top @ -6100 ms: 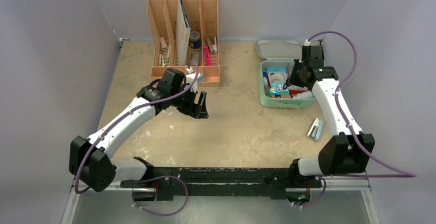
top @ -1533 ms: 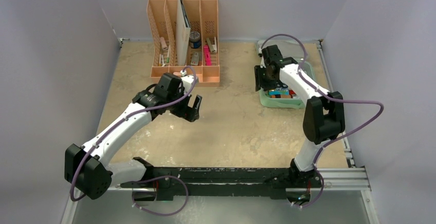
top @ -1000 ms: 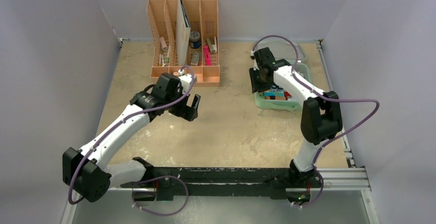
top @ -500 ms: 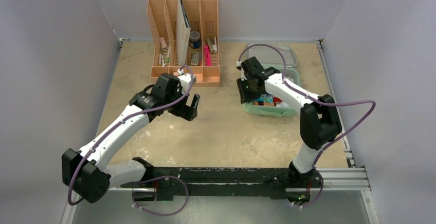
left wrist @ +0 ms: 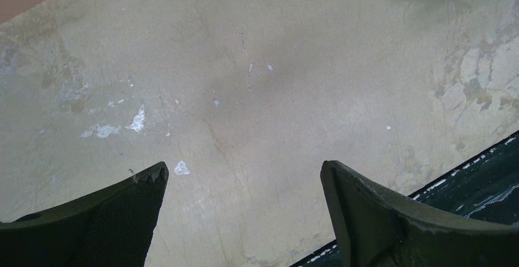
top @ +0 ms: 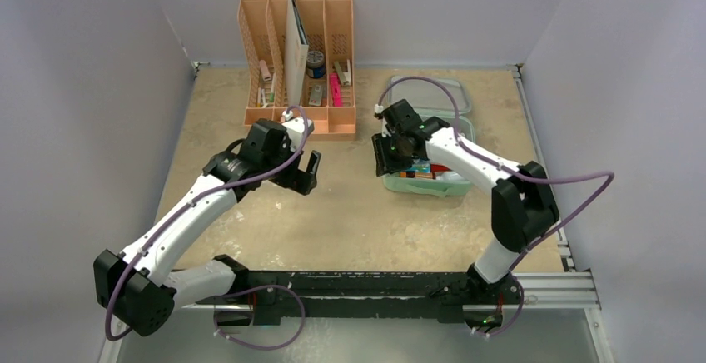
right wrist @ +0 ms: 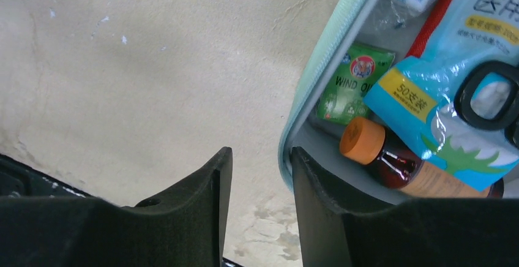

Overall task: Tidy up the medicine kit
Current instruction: Move the medicine box to the center of the board, then adjust the scissors in the medicine box.

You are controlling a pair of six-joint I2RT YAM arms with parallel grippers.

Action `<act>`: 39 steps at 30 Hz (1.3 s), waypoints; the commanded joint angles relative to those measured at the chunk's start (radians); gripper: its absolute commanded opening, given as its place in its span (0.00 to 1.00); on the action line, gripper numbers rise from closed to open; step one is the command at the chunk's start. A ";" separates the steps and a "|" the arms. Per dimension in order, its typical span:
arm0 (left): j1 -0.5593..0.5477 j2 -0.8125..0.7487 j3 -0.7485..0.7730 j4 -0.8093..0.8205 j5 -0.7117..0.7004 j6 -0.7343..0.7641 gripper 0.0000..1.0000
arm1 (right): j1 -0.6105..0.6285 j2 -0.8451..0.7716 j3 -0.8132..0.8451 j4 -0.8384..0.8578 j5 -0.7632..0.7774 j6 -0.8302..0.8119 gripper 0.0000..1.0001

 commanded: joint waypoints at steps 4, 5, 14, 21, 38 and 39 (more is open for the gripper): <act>-0.002 -0.031 -0.012 0.023 0.010 0.003 0.95 | -0.002 -0.143 -0.091 0.125 0.085 0.270 0.43; -0.003 -0.029 -0.011 0.023 0.013 0.005 0.95 | -0.006 -0.150 -0.101 0.144 0.089 0.295 0.43; -0.002 -0.039 -0.012 0.020 0.011 0.009 0.95 | -0.121 -0.237 -0.180 0.186 0.170 0.481 0.44; -0.003 -0.041 -0.011 0.019 0.011 0.009 0.95 | -0.247 -0.320 -0.313 0.229 0.294 0.626 0.44; -0.001 -0.046 -0.013 0.020 0.013 0.006 0.95 | -0.326 -0.282 -0.381 0.369 0.306 0.790 0.40; -0.002 -0.049 -0.014 0.020 0.009 0.006 0.95 | -0.326 -0.275 -0.382 0.374 0.299 0.800 0.40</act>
